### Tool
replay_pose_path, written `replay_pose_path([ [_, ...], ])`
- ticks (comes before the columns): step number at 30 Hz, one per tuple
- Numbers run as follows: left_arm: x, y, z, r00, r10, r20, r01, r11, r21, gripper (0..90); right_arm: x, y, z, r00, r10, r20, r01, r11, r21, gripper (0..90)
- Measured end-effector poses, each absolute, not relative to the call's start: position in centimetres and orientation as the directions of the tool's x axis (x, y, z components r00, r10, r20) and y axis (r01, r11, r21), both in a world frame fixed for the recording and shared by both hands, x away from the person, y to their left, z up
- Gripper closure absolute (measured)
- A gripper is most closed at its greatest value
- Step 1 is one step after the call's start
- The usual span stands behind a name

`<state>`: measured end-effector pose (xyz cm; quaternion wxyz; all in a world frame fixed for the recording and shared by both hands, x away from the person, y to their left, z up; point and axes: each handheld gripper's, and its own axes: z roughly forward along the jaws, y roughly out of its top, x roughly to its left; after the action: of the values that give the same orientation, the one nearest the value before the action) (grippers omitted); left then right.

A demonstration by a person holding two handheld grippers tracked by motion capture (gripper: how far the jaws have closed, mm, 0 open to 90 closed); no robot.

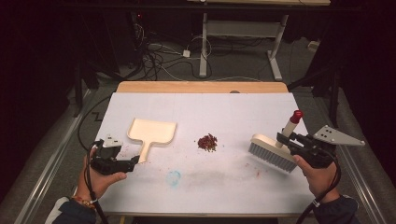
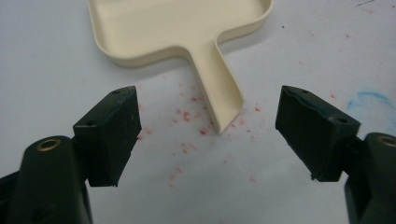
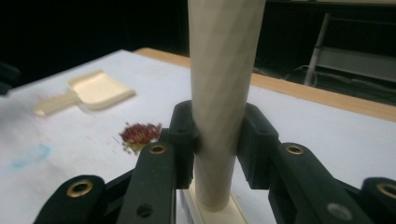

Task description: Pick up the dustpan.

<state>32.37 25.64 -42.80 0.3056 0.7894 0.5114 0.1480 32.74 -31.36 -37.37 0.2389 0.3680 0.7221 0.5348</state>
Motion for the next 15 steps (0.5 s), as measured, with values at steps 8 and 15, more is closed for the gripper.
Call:
replay_pose_path([
  [8,34.9,24.4,-44.8,0.438,0.894,-0.094,0.763,-0.315,0.564,20.5,32.5,-30.9,-37.1,-0.607,0.794,0.006,0.254,0.188,0.949,70.5],
  [15,38.8,21.7,-47.1,0.427,0.898,-0.101,0.81,-0.33,0.485,23.2,32.2,-30.7,-37.2,-0.603,0.798,-0.01,0.253,0.203,0.946,70.5],
])
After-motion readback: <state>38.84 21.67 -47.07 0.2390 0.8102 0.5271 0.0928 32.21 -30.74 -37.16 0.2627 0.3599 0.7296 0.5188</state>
